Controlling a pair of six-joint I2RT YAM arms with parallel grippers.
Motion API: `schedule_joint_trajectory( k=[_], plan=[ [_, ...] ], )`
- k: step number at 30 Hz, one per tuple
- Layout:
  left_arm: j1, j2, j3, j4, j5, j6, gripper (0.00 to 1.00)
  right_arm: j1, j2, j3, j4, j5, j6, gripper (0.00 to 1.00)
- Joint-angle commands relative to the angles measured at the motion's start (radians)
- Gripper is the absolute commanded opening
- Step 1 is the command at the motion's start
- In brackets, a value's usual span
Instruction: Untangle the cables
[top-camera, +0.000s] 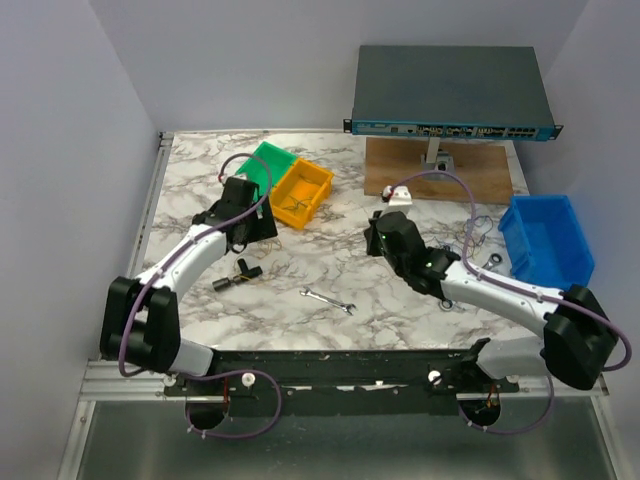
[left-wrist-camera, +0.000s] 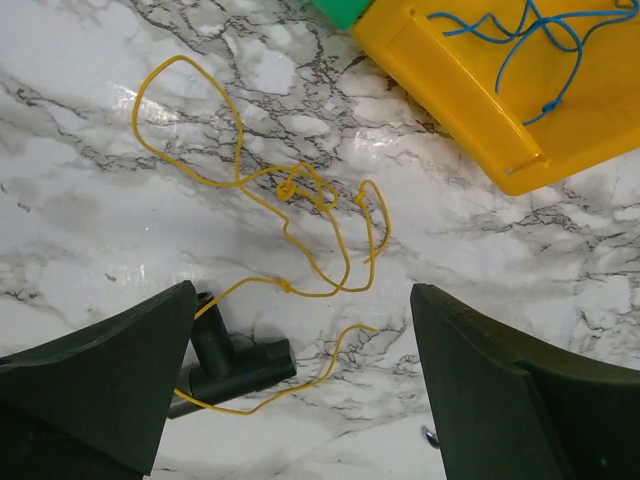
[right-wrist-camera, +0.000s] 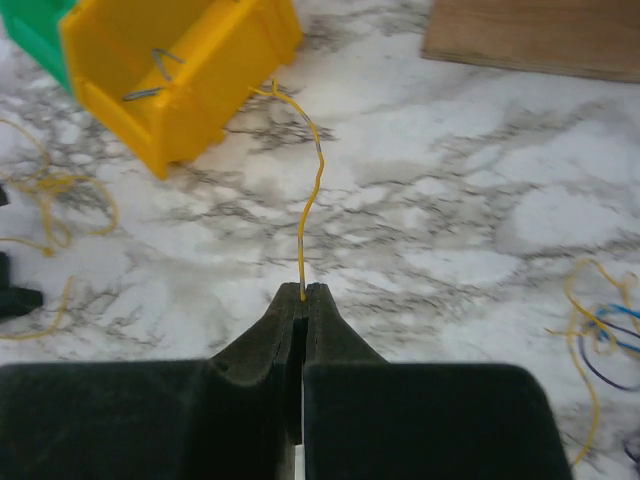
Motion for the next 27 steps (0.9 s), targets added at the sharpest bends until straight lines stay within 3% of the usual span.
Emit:
schedule_joint_trajectory(
  k=[1, 8, 11, 21, 24, 27],
  plan=[
    [-0.073, 0.132, 0.140, -0.189, -0.116, 0.099, 0.93, -0.053, -0.115, -0.154, 0.031, 0.138, 0.052, 0.01],
    [-0.110, 0.286, 0.246, -0.260, -0.076, 0.134, 0.99, -0.081, -0.252, -0.305, 0.102, 0.165, 0.114, 0.01],
    [-0.111, 0.341, 0.277, -0.276, -0.064, 0.152, 0.94, -0.082, -0.282, -0.341, 0.121, 0.182, 0.128, 0.01],
    [-0.045, 0.466, 0.406, -0.343, 0.065, 0.200, 0.64, -0.083, -0.376, -0.416, 0.169, 0.210, 0.138, 0.01],
    [-0.039, 0.505, 0.463, -0.386, 0.085, 0.213, 0.43, -0.083, -0.392, -0.430, 0.177, 0.218, 0.140, 0.01],
    [-0.025, 0.511, 0.476, -0.383, 0.108, 0.214, 0.08, -0.084, -0.404, -0.437, 0.181, 0.218, 0.138, 0.01]
  ],
)
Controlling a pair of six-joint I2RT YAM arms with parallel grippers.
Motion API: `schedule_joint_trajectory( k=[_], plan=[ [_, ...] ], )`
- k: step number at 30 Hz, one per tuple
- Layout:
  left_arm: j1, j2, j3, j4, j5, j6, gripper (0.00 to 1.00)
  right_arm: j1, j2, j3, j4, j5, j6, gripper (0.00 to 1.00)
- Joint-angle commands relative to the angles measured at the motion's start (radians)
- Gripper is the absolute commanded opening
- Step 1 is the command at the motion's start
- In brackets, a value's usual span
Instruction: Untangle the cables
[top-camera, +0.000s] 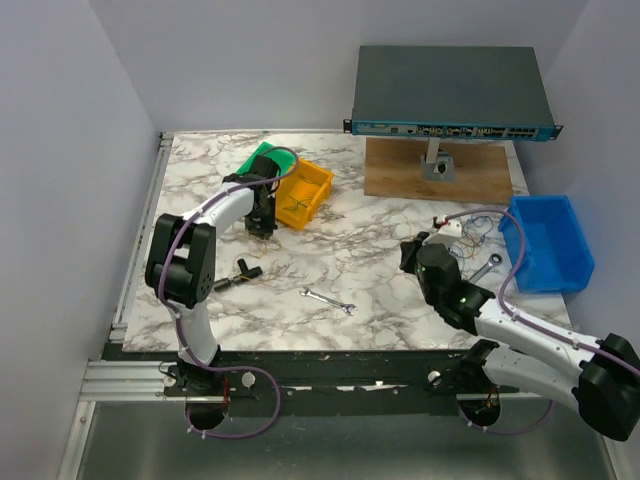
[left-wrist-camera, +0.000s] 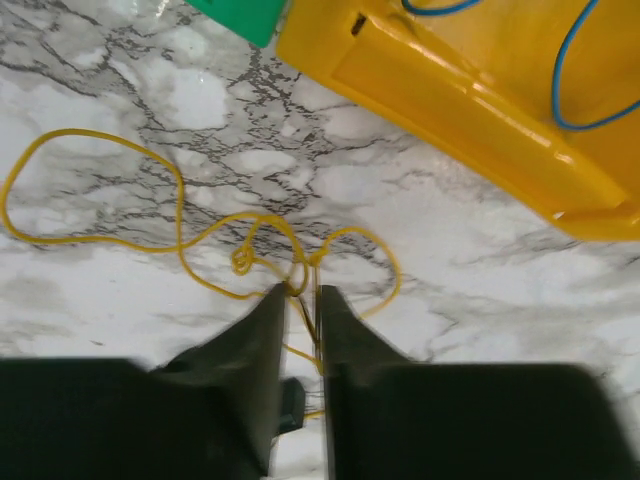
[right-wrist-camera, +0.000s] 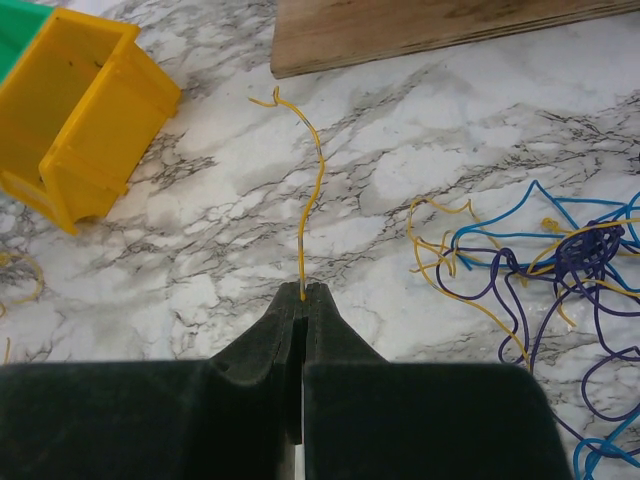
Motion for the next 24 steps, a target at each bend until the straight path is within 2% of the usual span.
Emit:
schedule_joint_trajectory(
  k=[1, 5, 8, 13, 18, 24],
  plan=[
    [0.020, 0.015, 0.029, -0.034, 0.068, 0.023, 0.00, -0.001, -0.024, -0.021, 0.038, 0.045, 0.015, 0.01],
    [0.031, -0.038, 0.007, -0.011, 0.076, 0.011, 0.00, -0.001, -0.029, -0.029, 0.042, 0.050, 0.015, 0.01],
    [0.031, -0.173, -0.048, 0.038, 0.025, -0.015, 0.00, -0.001, -0.028, -0.034, 0.049, 0.054, 0.018, 0.01],
    [0.031, -0.332, -0.031, 0.006, -0.013, -0.048, 0.00, -0.002, -0.027, -0.048, 0.069, 0.057, 0.019, 0.01],
    [0.031, -0.347, 0.090, -0.073, -0.008, -0.037, 0.00, -0.004, -0.022, -0.058, 0.082, 0.068, 0.019, 0.01],
    [0.035, -0.259, 0.333, -0.174, -0.009, -0.003, 0.00, -0.003, -0.021, -0.081, 0.108, 0.090, 0.024, 0.01]
  ],
)
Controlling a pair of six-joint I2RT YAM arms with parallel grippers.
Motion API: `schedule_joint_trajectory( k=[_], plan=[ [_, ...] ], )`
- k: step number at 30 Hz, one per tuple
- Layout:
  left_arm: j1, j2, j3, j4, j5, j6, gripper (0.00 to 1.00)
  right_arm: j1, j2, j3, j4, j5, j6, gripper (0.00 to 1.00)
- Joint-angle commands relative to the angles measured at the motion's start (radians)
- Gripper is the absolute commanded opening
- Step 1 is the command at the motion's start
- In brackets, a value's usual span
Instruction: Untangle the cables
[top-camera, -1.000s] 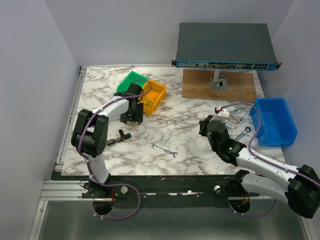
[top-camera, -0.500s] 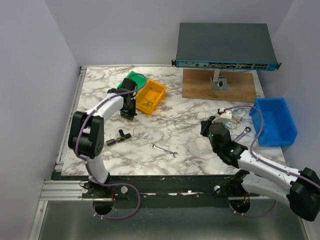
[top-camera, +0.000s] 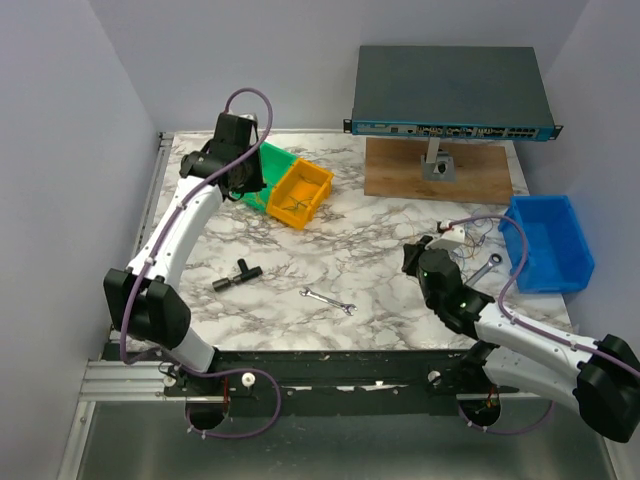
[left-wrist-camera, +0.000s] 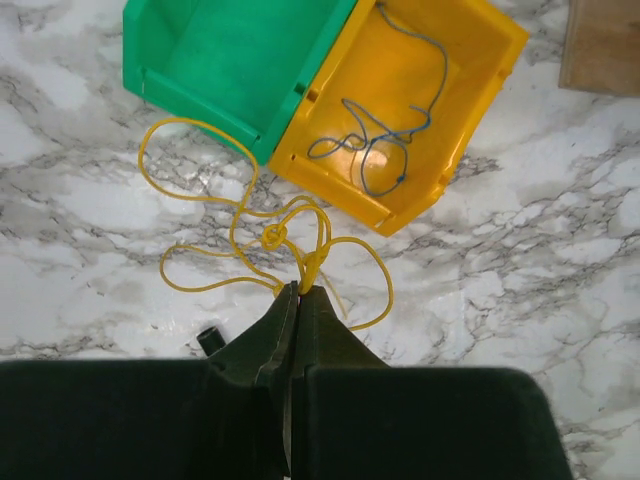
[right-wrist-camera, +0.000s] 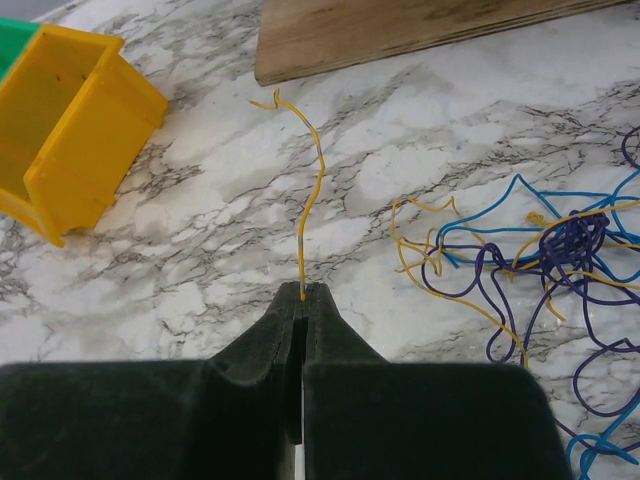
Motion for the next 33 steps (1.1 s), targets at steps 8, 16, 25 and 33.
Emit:
schedule_joint_trajectory(
  k=[8, 16, 25, 33],
  plan=[
    [0.042, 0.261, 0.587, -0.244, -0.073, 0.064, 0.00, -0.004, -0.034, -0.056, 0.055, 0.091, 0.035, 0.01],
    [0.113, 0.360, 0.642, -0.100, -0.136, 0.003, 0.00, -0.004, -0.069, -0.091, 0.087, 0.083, 0.040, 0.01],
    [0.123, 0.435, 0.535, 0.166, -0.179, -0.165, 0.00, -0.003, -0.033, -0.088, 0.105, 0.077, 0.040, 0.01],
    [0.115, 0.485, 0.367, 0.312, -0.191, -0.314, 0.00, -0.003, -0.027, -0.090, 0.111, 0.084, 0.040, 0.01]
  ],
)
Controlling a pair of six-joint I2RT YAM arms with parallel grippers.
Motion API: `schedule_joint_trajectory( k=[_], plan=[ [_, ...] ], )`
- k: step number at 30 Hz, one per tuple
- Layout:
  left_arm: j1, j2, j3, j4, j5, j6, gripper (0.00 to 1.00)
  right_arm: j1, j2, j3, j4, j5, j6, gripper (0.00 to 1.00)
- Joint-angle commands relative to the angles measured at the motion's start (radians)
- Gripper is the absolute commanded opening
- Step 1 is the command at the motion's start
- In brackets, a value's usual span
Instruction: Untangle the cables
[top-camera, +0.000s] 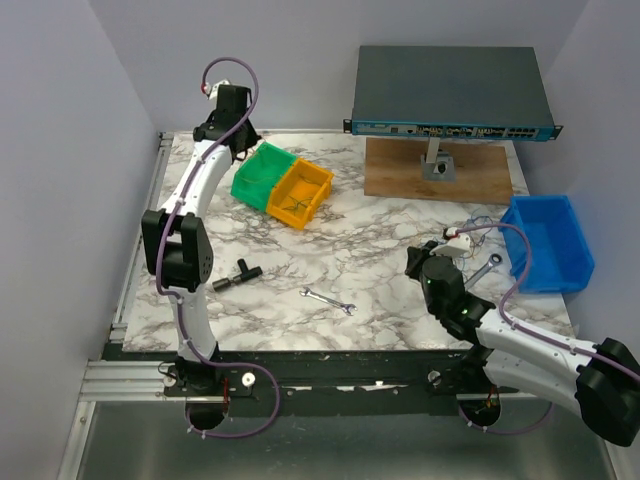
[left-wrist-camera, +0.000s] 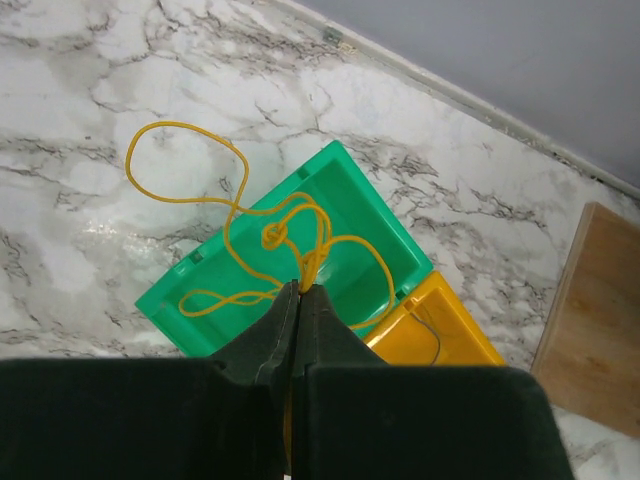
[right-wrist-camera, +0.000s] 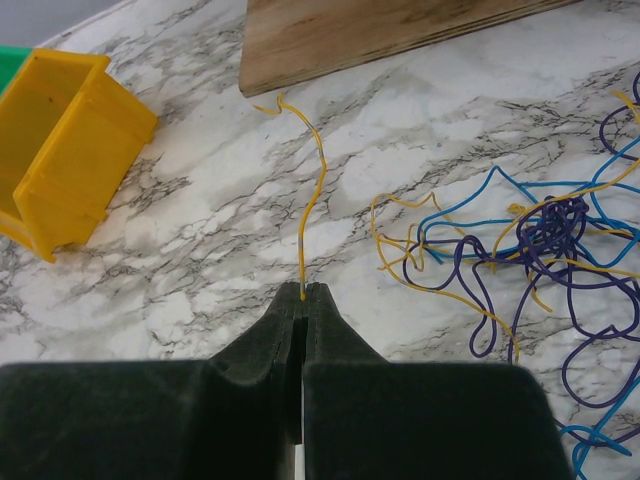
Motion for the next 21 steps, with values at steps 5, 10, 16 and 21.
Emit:
schedule_joint_trajectory(
  k=[5, 10, 16, 21],
  plan=[
    [-0.037, 0.101, -0.065, 0.034, -0.018, -0.145, 0.00, -0.003, -0.012, -0.014, 0.030, 0.039, 0.018, 0.01],
    [-0.065, 0.122, -0.091, -0.014, 0.031, -0.157, 0.00, -0.004, -0.026, -0.015, 0.018, 0.047, 0.021, 0.01],
    [-0.063, 0.241, 0.055, -0.104, 0.222, -0.136, 0.00, -0.004, -0.045, -0.019, 0.010, 0.052, 0.023, 0.01],
    [-0.053, 0.345, 0.227, -0.166, 0.257, -0.135, 0.00, -0.004, -0.056, -0.017, -0.001, 0.057, 0.026, 0.01]
  ],
)
